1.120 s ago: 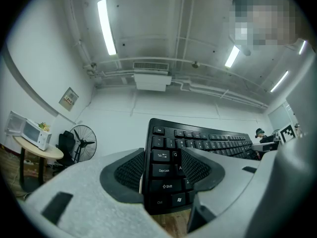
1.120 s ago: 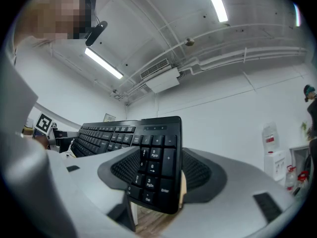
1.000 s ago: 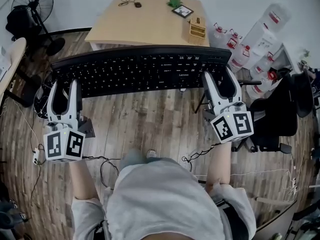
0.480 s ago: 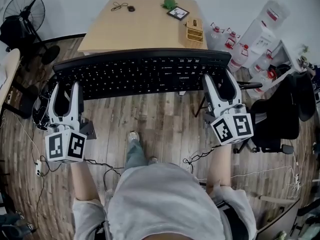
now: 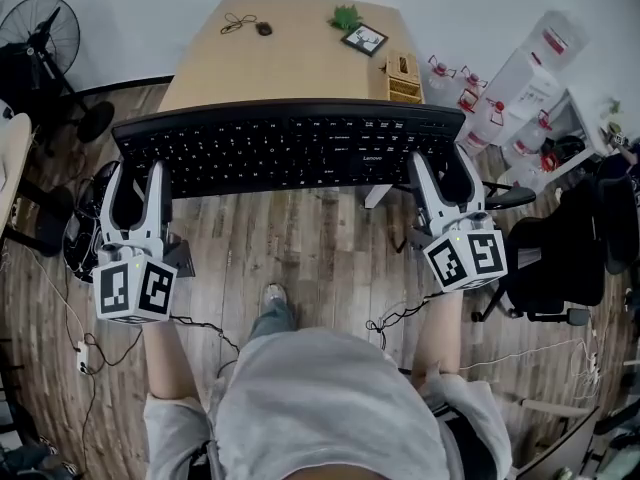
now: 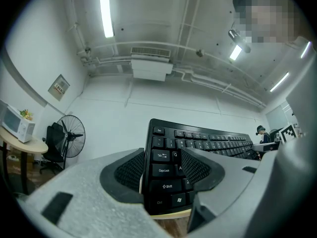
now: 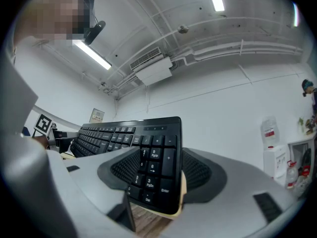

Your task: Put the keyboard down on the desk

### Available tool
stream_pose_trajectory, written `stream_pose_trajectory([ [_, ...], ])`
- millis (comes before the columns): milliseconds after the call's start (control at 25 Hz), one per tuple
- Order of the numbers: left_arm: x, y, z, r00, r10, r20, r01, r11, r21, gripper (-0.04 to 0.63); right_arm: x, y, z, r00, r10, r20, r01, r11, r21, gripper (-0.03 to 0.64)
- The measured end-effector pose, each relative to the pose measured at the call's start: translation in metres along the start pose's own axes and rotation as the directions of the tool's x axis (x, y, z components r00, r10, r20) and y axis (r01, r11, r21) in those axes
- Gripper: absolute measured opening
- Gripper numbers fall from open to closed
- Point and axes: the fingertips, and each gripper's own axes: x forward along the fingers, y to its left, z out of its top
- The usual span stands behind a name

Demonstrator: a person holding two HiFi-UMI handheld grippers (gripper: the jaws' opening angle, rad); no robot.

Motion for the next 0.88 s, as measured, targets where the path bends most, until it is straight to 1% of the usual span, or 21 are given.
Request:
stream_pose_trajectory([
  [200,0.0010,-0.0003,-0.0047,1.000,0.000,0.012,0.000,1.000,0.009,0.232,0.0027,-0.0025,-0.0058,1.000,0.007,0.021,-0.007,1.000,-0.005,0.261],
  [440,-0.0002,-0.0018,-0.0026,1.000,0.019,-0.005,-0.019,1.000,0.008,0.232,0.0054,-0.0046,-0.0076,1.000,0.014,0.001,-0.014,1.000,0.012,0.262],
  [680,0.0027,-0.0010,-0.0020,1.000,-0.004,0.009,0.004,1.000,0.021,0.232,0.0018,-0.0034,-0.0091,1.000,-0.003,0.022,0.003,1.000,0.016,0.262],
  [880,0.0035,0.0000,-0.0040,1.000,-0.016,0.005,0.016,1.000,0.011,0.232,-0.0014,-0.0013,-0.0083,1.000,-0.013,0.014,0.013,1.000,0.011,0.262],
])
